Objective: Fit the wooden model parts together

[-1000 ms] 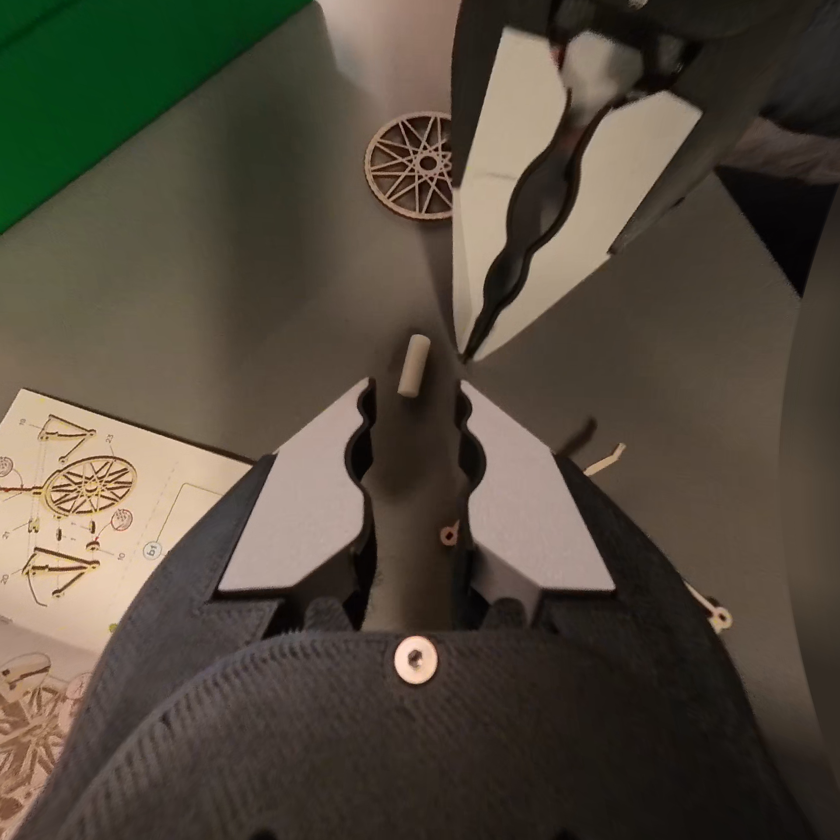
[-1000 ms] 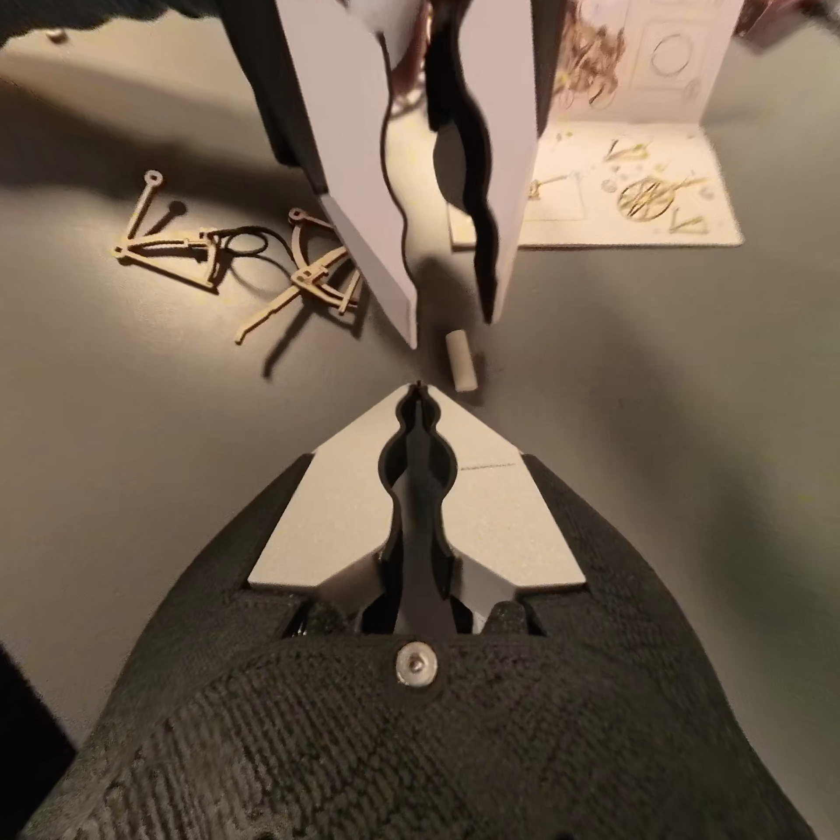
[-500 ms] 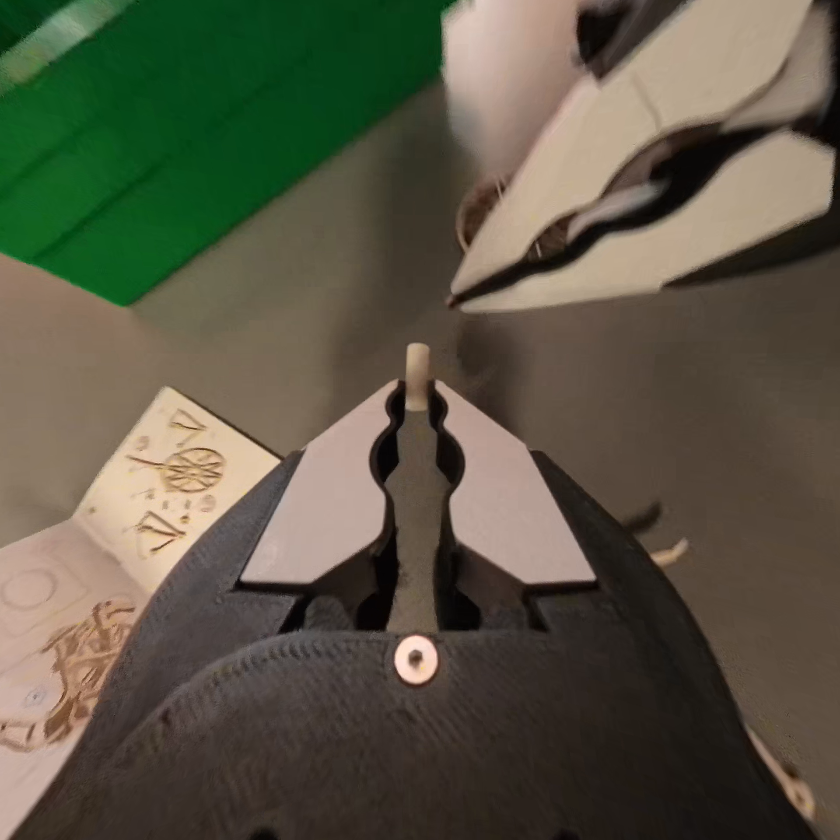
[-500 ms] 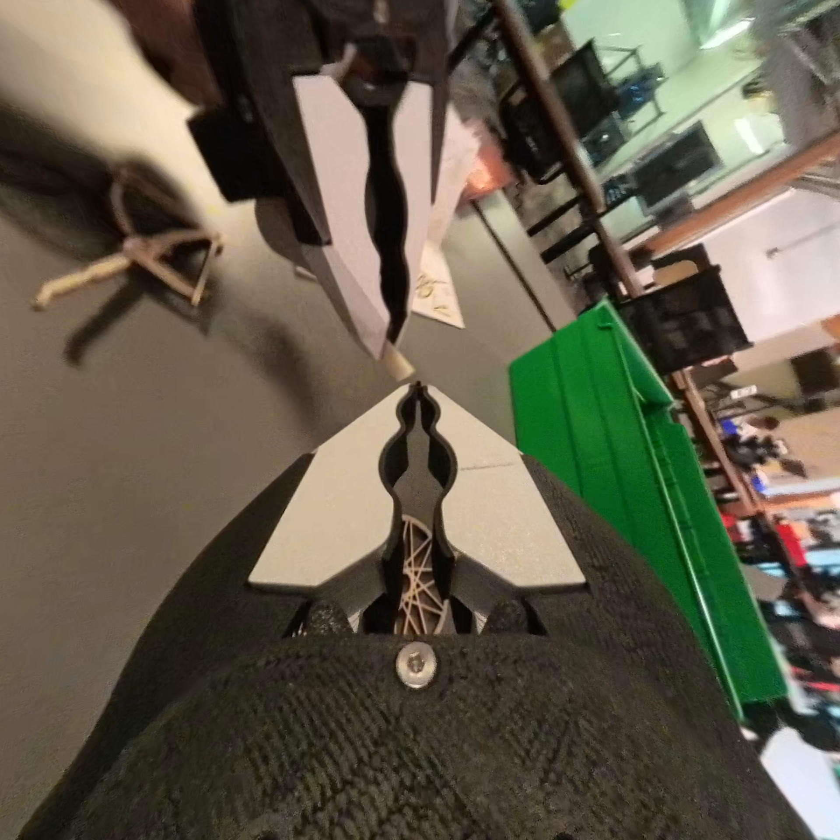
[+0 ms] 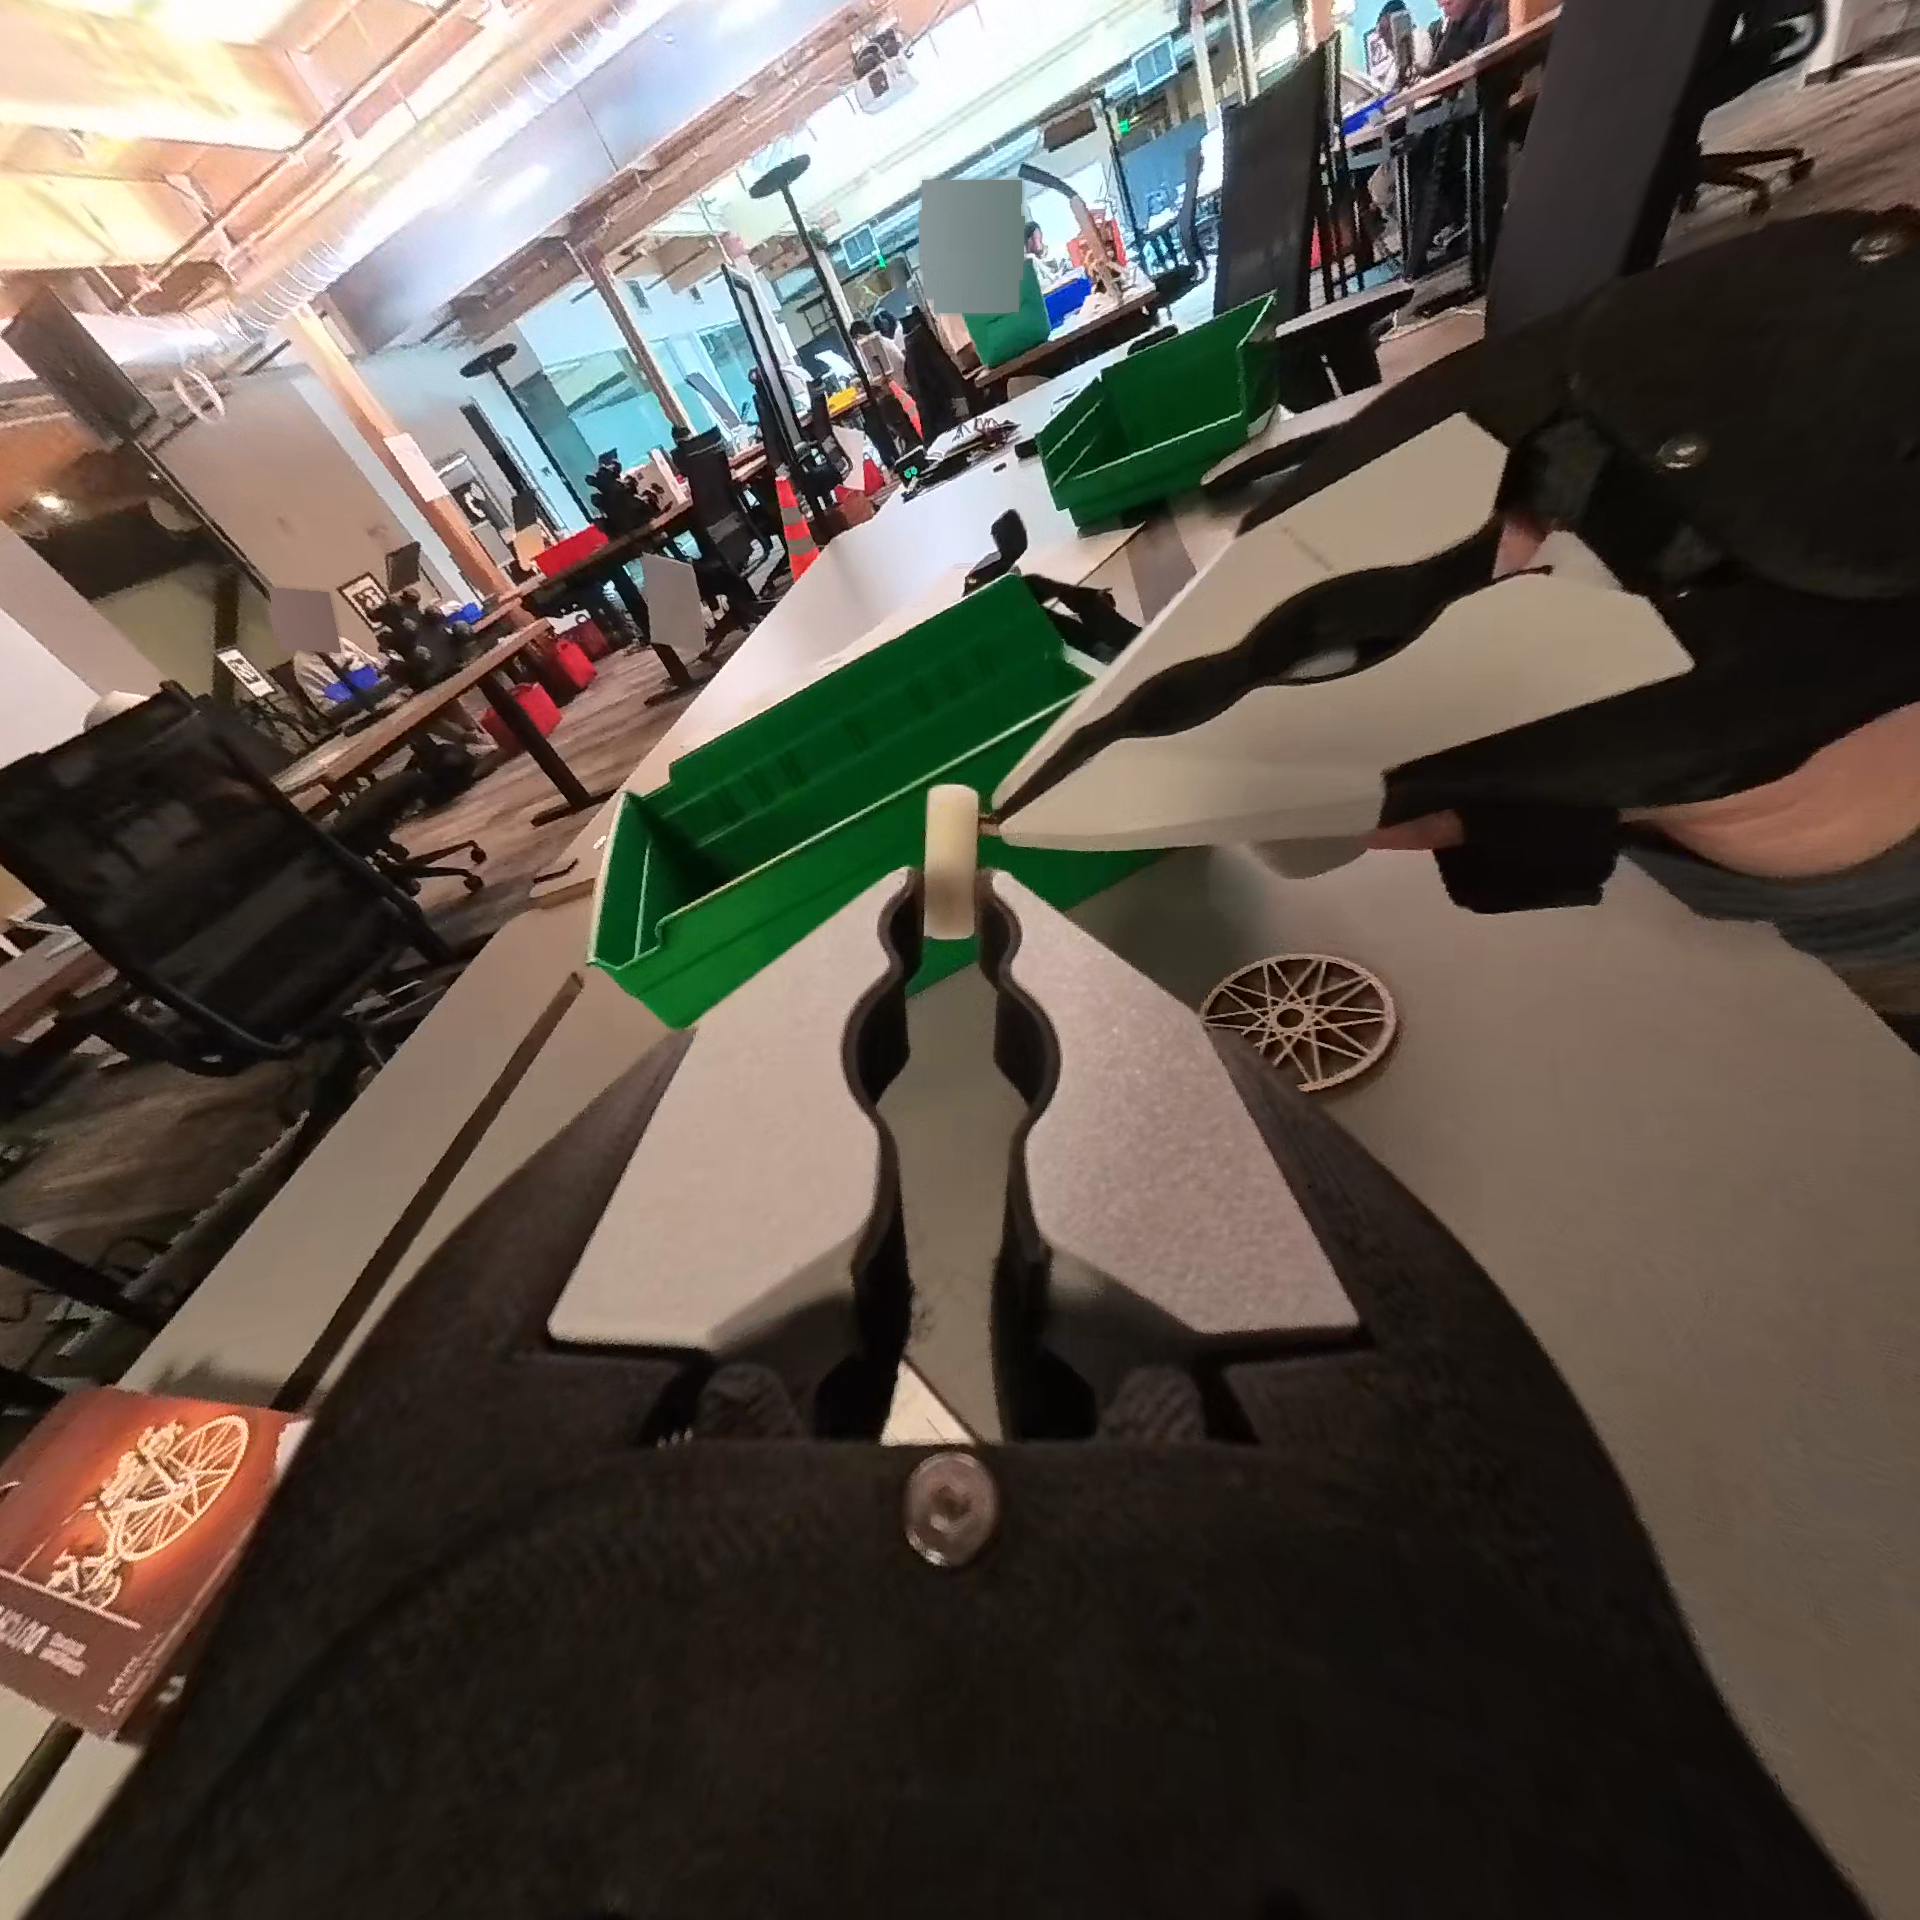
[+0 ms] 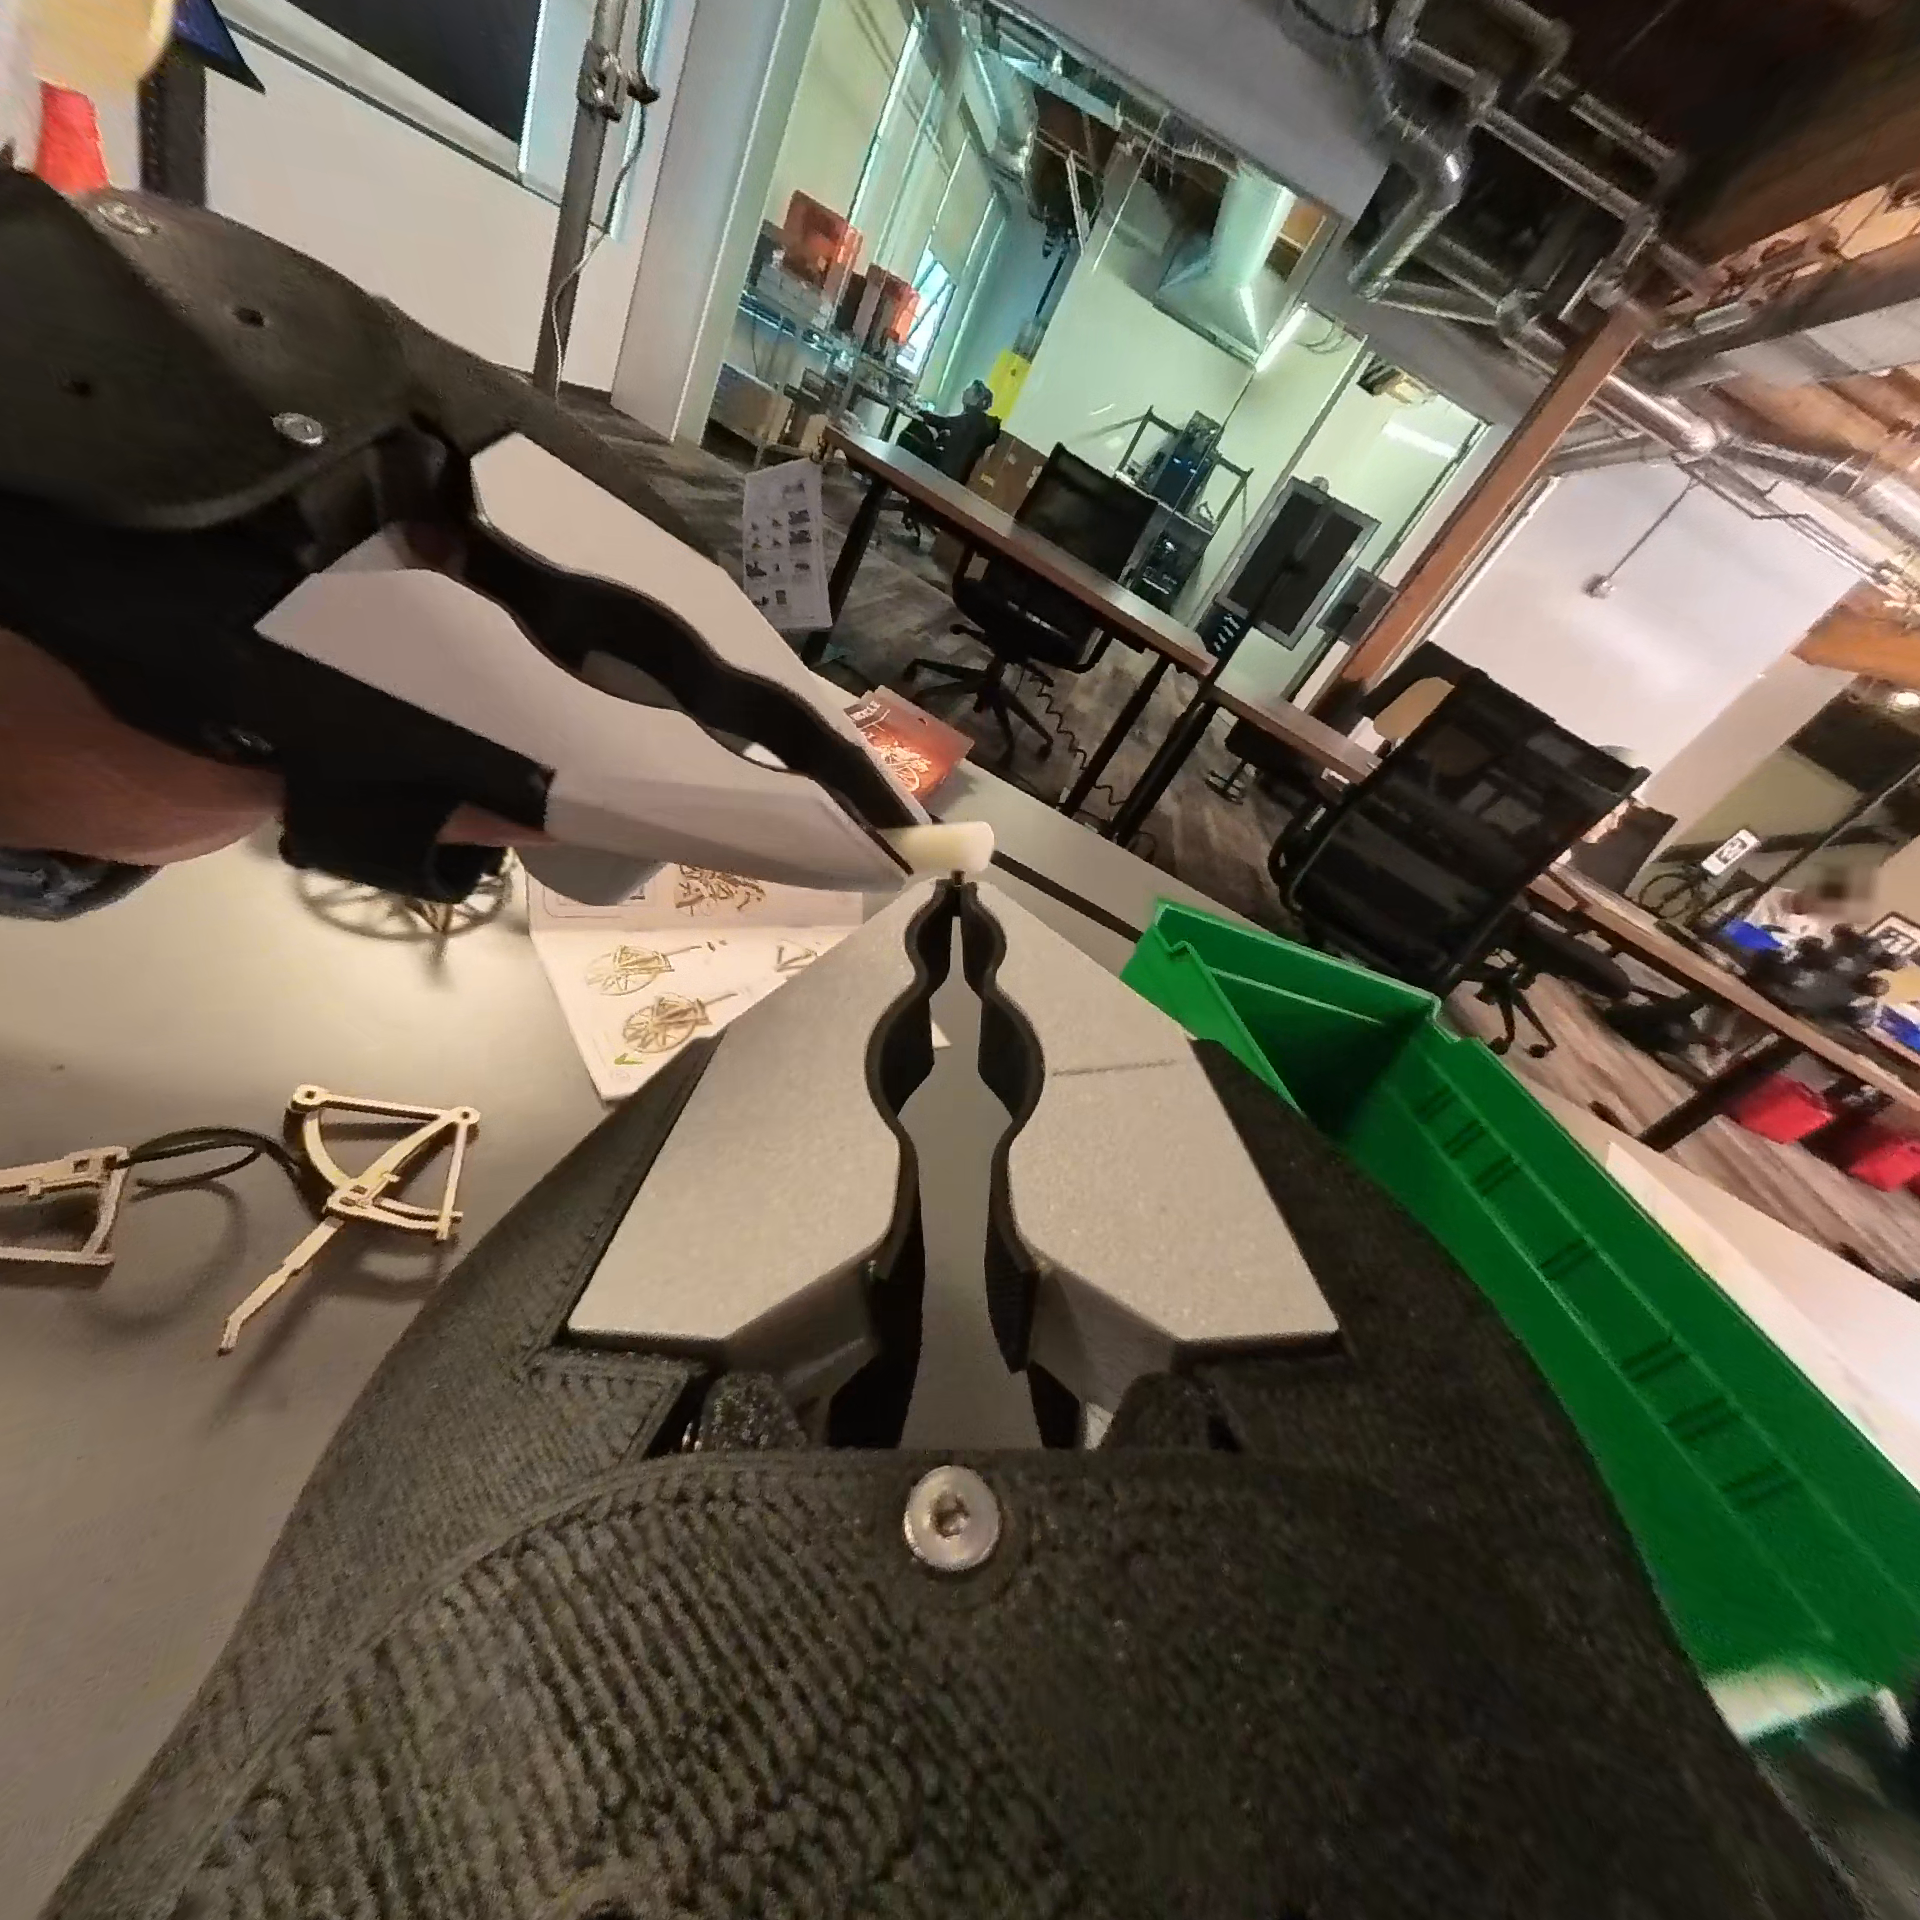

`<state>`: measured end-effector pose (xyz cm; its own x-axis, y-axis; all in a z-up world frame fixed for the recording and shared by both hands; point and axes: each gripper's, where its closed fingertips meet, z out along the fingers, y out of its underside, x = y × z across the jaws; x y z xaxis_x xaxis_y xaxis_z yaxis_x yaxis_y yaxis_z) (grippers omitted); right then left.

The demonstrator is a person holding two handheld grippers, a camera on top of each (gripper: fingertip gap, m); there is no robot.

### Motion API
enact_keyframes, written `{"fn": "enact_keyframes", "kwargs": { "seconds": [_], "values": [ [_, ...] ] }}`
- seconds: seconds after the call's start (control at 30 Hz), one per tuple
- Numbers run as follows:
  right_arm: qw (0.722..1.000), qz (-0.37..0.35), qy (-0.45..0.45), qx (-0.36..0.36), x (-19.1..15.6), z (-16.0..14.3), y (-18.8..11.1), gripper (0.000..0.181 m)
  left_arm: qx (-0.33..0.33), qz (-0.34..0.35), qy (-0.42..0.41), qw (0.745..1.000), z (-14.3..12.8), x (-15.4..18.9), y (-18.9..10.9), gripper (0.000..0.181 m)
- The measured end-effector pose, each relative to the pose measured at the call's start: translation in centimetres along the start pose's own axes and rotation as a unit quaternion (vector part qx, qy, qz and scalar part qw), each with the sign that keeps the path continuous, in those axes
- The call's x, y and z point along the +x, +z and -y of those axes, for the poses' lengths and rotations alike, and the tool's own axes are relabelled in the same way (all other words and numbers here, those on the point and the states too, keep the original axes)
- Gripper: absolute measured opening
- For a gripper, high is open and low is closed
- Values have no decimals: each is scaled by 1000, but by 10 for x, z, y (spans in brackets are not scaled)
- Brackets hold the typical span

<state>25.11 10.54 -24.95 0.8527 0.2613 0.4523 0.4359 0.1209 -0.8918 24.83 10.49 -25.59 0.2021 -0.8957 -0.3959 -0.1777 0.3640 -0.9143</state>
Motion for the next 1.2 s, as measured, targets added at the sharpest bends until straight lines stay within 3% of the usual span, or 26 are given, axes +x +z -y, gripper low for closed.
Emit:
{"fn": "enact_keyframes", "kwargs": {
  "seconds": [1.0,1.1,1.2],
  "values": [
    [1000,-14,-6,0,-3,-1,4,0,-10,13,12,1000,-4,-3,0,8],
    [999,-6,3,34,-4,5,-2,0,-48,3,-16,999,-23,-4,6,8],
    [997,1,11,74,-5,14,-11,0,-173,-83,-102,976,-74,17,17,8]
  ]
}}
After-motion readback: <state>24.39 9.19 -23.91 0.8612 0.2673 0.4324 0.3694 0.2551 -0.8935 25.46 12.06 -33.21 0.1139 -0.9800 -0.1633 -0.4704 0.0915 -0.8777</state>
